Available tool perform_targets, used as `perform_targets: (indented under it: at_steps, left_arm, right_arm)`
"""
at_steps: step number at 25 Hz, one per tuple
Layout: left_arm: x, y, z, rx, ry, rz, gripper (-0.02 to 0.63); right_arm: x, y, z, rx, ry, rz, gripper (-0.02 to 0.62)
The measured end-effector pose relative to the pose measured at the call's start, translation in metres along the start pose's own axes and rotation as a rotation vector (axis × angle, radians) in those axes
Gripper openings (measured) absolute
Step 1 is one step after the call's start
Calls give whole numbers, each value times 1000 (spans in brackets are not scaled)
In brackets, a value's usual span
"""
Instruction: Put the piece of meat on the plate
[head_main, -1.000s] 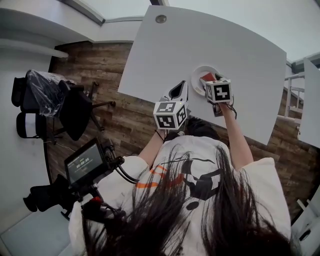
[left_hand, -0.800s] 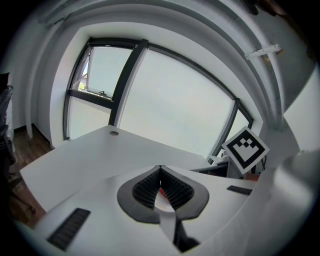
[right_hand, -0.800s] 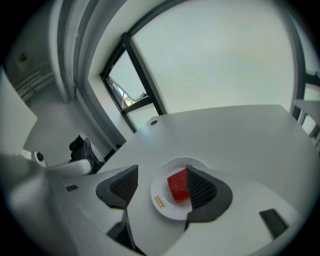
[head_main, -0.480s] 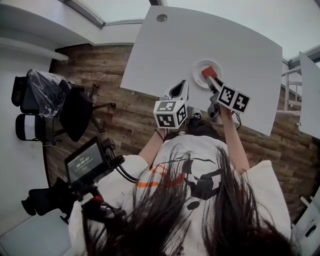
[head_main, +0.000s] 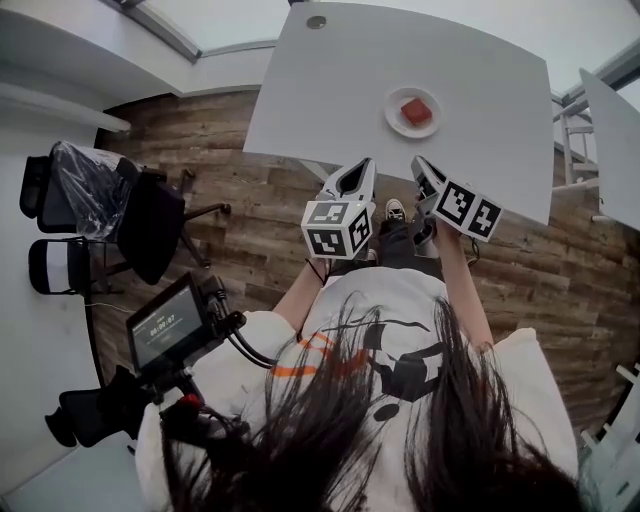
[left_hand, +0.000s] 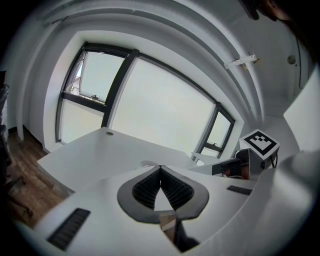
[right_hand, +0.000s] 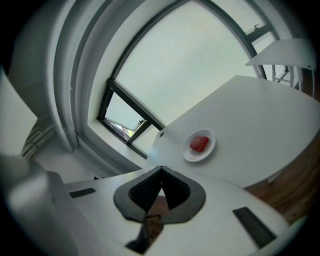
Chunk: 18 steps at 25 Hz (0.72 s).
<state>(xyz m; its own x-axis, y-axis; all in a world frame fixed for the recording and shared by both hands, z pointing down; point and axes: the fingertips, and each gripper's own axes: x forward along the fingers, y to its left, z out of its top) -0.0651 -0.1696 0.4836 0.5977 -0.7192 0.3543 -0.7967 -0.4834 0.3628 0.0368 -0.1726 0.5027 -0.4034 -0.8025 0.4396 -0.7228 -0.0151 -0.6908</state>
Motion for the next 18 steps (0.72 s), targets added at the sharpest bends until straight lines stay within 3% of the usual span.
perform_targets:
  at_steps: [11, 18]
  left_arm:
    - [-42, -26, -53, -108, 76, -60, 5]
    - [-74, -57, -74, -121, 35, -44, 5]
  right_arm:
    - [-61, 6, -73, 71, 51, -52, 6]
    - [-109, 2, -102, 42, 62, -42, 6]
